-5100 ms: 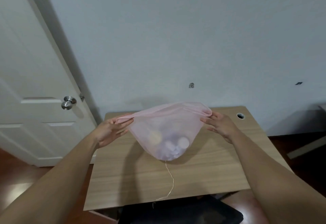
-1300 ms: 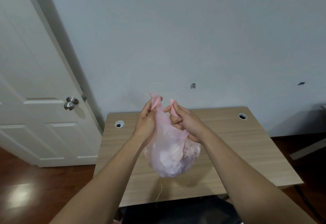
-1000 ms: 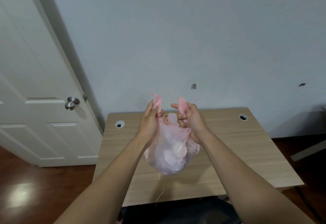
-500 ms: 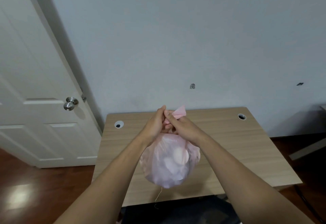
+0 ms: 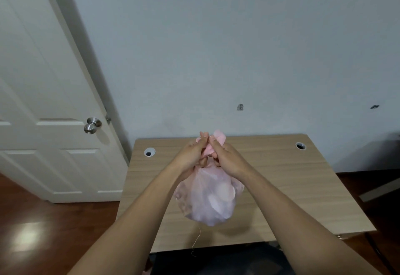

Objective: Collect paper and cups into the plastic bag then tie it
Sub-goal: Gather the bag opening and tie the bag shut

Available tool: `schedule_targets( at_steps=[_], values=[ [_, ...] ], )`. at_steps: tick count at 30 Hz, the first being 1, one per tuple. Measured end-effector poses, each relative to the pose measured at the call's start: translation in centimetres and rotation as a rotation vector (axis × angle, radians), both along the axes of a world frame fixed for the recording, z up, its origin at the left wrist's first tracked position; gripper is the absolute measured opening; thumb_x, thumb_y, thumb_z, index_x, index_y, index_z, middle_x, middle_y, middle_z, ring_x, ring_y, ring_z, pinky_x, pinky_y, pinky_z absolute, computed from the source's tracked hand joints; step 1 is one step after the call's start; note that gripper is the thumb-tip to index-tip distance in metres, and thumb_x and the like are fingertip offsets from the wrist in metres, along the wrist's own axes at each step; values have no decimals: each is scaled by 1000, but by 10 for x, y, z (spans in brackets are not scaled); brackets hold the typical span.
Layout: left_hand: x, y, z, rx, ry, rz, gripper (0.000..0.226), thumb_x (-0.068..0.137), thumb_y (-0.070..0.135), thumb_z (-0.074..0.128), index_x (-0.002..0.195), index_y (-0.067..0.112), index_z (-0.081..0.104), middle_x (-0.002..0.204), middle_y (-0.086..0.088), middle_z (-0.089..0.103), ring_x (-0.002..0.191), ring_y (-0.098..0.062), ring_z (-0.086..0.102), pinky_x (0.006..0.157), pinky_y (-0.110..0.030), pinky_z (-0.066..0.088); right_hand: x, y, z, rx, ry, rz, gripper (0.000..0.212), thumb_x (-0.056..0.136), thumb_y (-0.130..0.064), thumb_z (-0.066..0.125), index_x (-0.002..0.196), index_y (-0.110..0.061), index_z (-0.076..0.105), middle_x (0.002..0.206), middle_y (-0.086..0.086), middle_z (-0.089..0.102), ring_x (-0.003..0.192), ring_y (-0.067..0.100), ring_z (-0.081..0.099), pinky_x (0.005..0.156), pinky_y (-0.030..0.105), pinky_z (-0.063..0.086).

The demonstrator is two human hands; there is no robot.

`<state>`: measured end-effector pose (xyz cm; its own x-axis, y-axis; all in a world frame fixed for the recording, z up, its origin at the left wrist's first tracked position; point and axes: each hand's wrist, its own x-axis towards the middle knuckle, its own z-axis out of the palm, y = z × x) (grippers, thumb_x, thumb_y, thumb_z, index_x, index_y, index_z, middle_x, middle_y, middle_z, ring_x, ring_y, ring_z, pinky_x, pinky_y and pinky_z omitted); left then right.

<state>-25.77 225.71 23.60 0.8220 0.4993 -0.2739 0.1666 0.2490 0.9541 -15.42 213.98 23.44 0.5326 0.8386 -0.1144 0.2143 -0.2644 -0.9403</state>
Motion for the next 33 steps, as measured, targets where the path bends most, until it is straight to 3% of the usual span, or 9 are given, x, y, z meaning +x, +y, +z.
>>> schedule_targets(
  at_steps=[5, 9, 12, 17, 20, 24, 27, 30, 33],
  values=[
    [4, 2, -18, 329, 140, 139, 61, 111, 56, 40, 95, 9, 74, 70, -4, 72, 53, -17, 58, 62, -28, 45, 3, 2, 3, -11, -146, -36, 44, 117, -57, 26, 157, -60, 42, 61, -19, 63, 53, -1, 52, 64, 21, 41],
    [-1, -7, -25, 774, 42, 253, 35, 115, 41, 37, 122, 34, 71, 88, 9, 77, 74, -14, 70, 71, -35, 55, 4, 11, 7, -44, -99, -162, 38, 115, -58, 36, 138, -49, 65, 60, -16, 66, 49, -2, 58, 63, 25, 47],
    [-3, -7, -24, 1039, -8, 226, 40, 108, 32, 38, 140, 46, 57, 90, 7, 78, 76, -16, 68, 68, -34, 53, 9, 16, 0, -131, 4, -240, 42, 113, -49, 51, 103, -19, 78, 69, -4, 71, 59, 14, 62, 70, 32, 51],
    [-8, 9, -24, 1238, -205, 124, 56, 98, 17, 41, 148, 29, 63, 105, 2, 80, 95, -22, 74, 77, -40, 59, 19, 12, 3, -244, 97, -177, 21, 101, -26, 72, 112, -9, 79, 82, 6, 79, 67, 21, 61, 69, 32, 47],
    [-9, 10, -19, 1244, -245, 90, 56, 98, 13, 43, 148, 27, 64, 113, 4, 81, 105, -16, 75, 83, -30, 58, 22, 12, 4, -240, 121, -195, 34, 93, -15, 80, 122, -12, 63, 111, 20, 78, 75, 25, 66, 70, 38, 51],
    [-7, 13, -22, 1144, -240, 101, 52, 102, 8, 50, 147, 29, 65, 108, 4, 75, 102, -11, 71, 84, -22, 54, 26, 11, 3, -203, 76, -121, 29, 88, -25, 83, 110, -13, 66, 115, 11, 79, 69, 21, 66, 66, 32, 52],
    [-6, 13, -21, 1085, -236, 130, 41, 110, 10, 53, 144, 27, 68, 89, 10, 49, 93, 9, 62, 78, -11, 46, 27, 5, 3, -236, 98, -26, 15, 93, -29, 75, 93, -14, 79, 93, 11, 81, 70, 23, 58, 70, 35, 42],
    [-5, 13, -15, 927, -153, 157, 33, 114, 34, 50, 140, 36, 71, 86, 9, 49, 90, 0, 59, 78, -9, 39, 28, -1, 2, -245, 226, 45, 34, 93, -42, 69, 80, -12, 76, 74, 10, 61, 68, 24, 44, 66, 41, 24],
    [-5, 19, -18, 678, -68, 96, 34, 112, 52, 46, 127, 44, 76, 87, -3, 69, 88, -3, 66, 81, -26, 48, 28, 0, -1, -91, 541, 83, 42, 106, -32, 52, 114, 0, 78, 97, 11, 74, 83, 18, 66, 71, 31, 46]
  ],
)
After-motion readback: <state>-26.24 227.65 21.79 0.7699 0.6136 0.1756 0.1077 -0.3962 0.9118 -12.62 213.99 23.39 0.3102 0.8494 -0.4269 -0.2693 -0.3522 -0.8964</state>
